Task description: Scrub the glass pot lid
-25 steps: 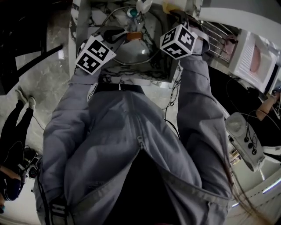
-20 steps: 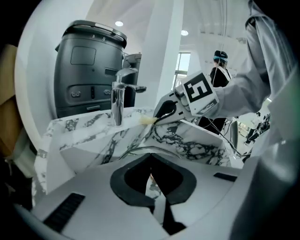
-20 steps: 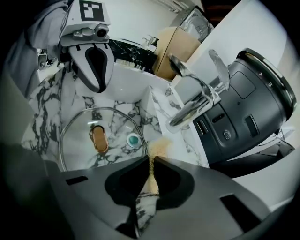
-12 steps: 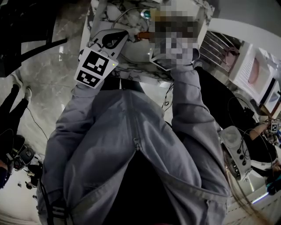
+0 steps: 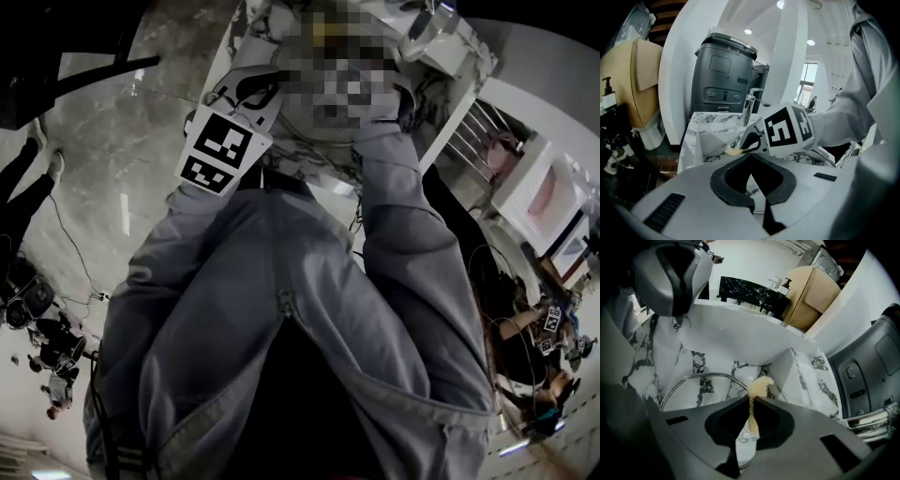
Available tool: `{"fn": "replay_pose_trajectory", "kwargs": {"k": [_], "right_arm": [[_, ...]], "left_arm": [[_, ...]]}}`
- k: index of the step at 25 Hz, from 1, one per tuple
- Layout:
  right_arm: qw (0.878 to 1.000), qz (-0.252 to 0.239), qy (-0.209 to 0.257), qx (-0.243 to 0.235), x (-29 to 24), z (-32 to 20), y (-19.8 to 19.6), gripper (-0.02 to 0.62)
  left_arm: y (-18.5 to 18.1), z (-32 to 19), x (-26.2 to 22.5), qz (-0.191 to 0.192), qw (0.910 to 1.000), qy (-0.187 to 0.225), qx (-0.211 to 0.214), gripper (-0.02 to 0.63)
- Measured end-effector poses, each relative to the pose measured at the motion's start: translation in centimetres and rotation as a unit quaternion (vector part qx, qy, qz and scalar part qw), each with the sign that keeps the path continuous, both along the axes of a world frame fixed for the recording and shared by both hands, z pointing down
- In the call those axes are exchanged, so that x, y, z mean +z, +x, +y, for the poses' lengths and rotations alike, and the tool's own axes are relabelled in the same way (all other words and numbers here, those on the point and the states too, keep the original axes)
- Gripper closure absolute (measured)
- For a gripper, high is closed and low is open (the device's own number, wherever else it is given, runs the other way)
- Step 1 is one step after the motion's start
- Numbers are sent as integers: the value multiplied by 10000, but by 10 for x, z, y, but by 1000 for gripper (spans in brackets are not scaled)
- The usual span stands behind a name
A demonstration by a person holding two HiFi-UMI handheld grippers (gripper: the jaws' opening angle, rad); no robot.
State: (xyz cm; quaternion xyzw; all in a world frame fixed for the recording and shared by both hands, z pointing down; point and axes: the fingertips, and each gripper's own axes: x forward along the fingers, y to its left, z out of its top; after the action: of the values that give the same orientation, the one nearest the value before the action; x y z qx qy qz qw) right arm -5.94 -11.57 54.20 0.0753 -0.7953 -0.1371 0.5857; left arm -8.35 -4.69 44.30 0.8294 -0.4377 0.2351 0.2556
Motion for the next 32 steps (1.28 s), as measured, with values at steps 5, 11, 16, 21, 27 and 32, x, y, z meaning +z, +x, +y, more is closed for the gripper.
{"fn": "replay_pose_trajectory", "kwargs": {"k": [5,11,16,21,27,32], "right_arm": [[9989,355,-76,-305,32,-3,-19,548],[9955,754,-258,-517,62,1,-22,548],[9909,1003,-426,-791,74,26,-19,548],[9881,1063,-565,-958,73,55,-14,548],[9825,1181,-978,-1061,77,97,-2,548],[9775,1042,-1587,-923,74,136,4,548]], "left_arm": [[-9,1,10,-95,9996,-158,-215,591],[-17,2,10,-12,9981,-305,-540,591],[-24,4,10,-49,9974,-282,-662,591],[-28,9,8,-53,9967,-272,-761,591],[-19,12,14,-30,9970,-291,-724,591],[-17,21,16,-95,9970,-426,-638,591]]}}
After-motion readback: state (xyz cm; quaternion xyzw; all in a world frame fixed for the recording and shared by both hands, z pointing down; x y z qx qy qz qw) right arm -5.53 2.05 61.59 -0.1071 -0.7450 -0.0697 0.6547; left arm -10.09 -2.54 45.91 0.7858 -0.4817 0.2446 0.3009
